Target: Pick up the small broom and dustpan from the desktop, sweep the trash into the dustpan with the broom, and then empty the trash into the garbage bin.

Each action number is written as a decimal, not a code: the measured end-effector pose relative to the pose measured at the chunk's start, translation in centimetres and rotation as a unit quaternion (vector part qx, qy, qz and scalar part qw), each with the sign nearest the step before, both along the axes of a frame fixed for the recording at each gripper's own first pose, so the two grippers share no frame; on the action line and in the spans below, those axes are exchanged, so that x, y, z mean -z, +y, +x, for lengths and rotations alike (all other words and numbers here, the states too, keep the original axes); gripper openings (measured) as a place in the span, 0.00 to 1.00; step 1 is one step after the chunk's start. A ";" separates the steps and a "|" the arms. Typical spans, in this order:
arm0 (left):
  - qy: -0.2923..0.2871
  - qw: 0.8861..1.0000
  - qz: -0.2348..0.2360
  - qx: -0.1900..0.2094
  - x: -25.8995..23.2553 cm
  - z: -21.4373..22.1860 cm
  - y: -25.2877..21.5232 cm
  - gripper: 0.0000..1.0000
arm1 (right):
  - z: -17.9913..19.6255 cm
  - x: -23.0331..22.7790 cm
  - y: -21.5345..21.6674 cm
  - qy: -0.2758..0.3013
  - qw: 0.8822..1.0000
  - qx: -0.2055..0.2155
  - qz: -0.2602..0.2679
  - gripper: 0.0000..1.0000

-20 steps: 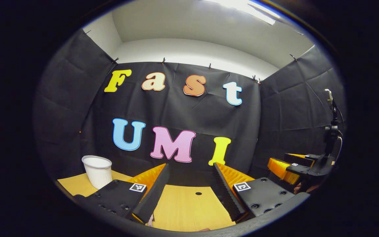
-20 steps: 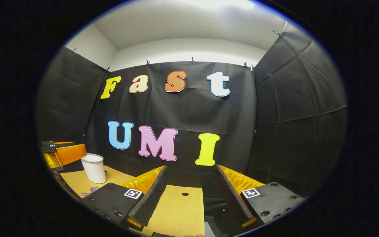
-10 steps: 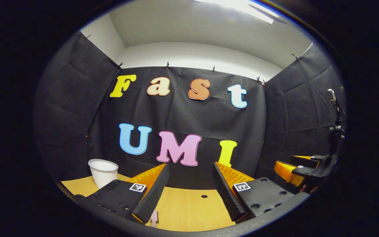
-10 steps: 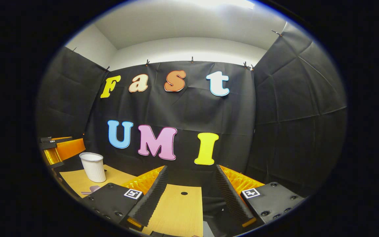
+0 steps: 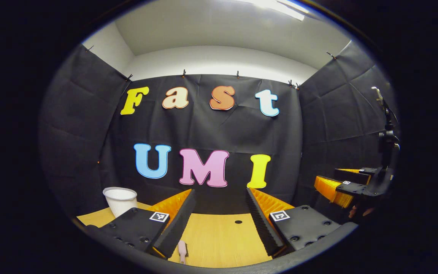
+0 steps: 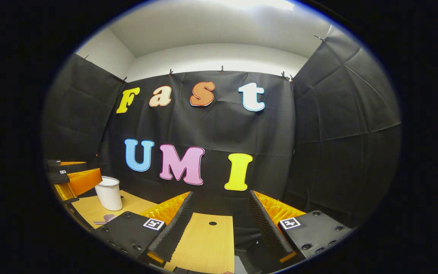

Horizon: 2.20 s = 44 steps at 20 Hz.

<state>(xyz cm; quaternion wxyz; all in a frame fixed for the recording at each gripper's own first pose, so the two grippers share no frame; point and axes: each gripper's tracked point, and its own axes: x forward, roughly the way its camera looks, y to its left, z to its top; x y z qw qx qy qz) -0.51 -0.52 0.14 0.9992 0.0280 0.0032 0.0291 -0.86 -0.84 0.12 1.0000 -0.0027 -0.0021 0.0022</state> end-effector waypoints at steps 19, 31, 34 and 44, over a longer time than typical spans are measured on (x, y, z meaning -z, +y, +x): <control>0.005 1.000 -0.003 -0.017 0.3 -0.1 0.9 0.79 | 0.3 0.6 0.1 0.008 1.000 -0.003 0.000 0.89; 0.015 1.000 0.006 -0.025 0.5 1.2 1.4 0.80 | 1.7 0.9 0.9 0.012 1.000 -0.006 -0.001 0.94; 0.027 0.999 0.007 -0.027 0.9 1.8 1.9 0.80 | 2.9 2.3 2.9 0.029 0.999 -0.031 0.004 0.92; 0.101 0.993 -0.025 -0.049 4.8 2.6 5.6 0.79 | 7.0 6.6 9.0 0.073 0.992 -0.102 0.030 0.94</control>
